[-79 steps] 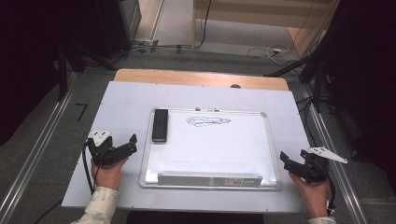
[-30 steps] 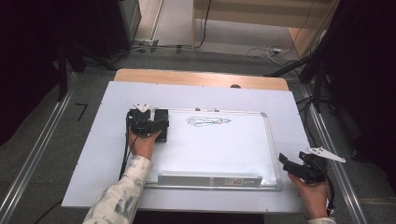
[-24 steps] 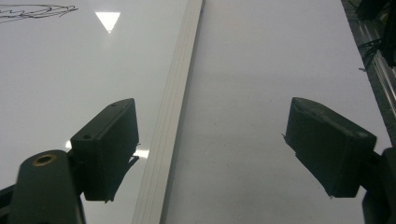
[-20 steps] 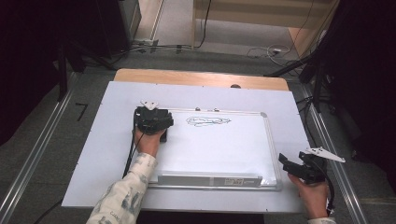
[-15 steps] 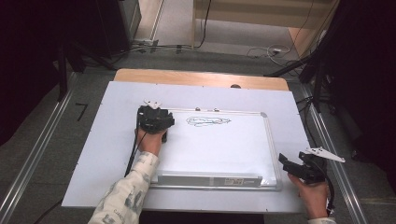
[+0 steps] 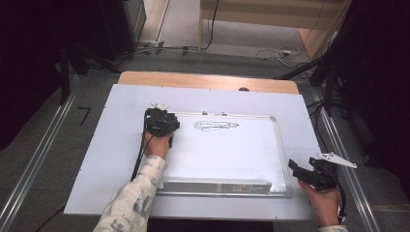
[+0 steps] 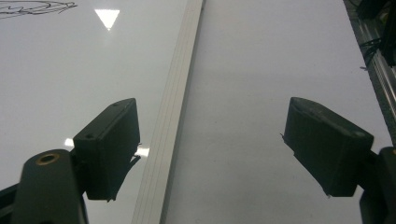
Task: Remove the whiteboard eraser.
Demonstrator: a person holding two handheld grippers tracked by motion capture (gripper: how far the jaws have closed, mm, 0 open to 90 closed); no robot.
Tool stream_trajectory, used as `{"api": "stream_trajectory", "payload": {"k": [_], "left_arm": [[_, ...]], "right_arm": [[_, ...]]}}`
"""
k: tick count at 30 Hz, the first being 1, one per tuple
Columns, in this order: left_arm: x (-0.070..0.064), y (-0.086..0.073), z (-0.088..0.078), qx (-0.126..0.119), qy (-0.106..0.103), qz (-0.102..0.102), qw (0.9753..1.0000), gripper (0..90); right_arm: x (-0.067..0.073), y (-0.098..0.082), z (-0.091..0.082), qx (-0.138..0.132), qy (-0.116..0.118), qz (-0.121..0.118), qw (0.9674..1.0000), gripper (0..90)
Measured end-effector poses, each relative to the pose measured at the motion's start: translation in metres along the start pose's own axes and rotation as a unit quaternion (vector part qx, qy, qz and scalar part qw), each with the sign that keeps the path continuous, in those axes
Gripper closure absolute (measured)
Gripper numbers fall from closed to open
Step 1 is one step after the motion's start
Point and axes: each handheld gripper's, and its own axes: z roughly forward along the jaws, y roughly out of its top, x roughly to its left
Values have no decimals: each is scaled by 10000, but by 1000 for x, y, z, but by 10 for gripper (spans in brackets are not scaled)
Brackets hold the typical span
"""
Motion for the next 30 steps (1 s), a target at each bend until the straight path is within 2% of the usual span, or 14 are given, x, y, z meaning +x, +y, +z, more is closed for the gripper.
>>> {"api": "stream_trajectory", "payload": {"k": [12, 27, 30], "left_arm": [[-2, 4, 3, 112, -16, 17, 9999, 392], [-6, 1, 3, 90, 43, 176, 9998, 398], [-6, 0, 3, 86, -27, 187, 9998, 399]], "right_arm": [[1, 0, 0, 14, -23, -24, 10000, 171], [2, 0, 0, 13, -36, -54, 10000, 172], [2, 0, -1, 11, -46, -57, 10000, 172]]}}
